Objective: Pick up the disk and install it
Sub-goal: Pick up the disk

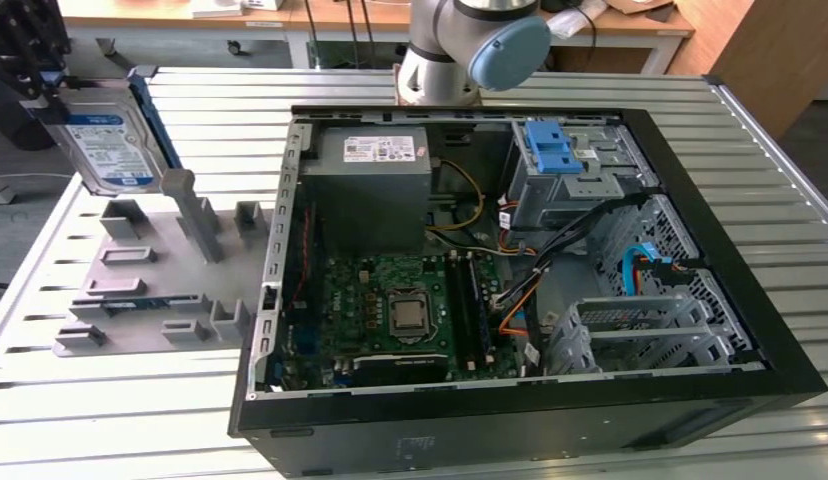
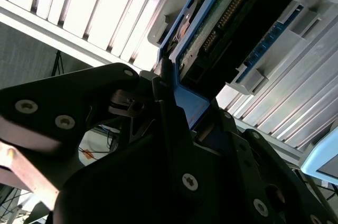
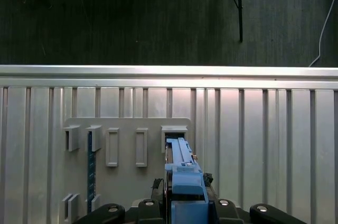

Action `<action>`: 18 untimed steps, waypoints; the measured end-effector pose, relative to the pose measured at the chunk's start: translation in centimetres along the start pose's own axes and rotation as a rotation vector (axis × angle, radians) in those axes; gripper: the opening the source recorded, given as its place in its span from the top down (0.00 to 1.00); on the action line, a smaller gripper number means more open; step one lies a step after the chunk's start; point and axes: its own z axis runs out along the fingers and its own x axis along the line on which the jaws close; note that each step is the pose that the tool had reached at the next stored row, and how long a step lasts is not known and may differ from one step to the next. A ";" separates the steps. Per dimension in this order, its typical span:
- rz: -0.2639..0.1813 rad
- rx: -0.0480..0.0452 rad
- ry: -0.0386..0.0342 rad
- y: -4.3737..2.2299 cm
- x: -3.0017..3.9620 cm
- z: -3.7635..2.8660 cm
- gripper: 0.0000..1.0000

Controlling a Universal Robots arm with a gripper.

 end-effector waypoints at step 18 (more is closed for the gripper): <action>0.000 -0.0001 0.0000 0.07 0.02 -4.80 0.64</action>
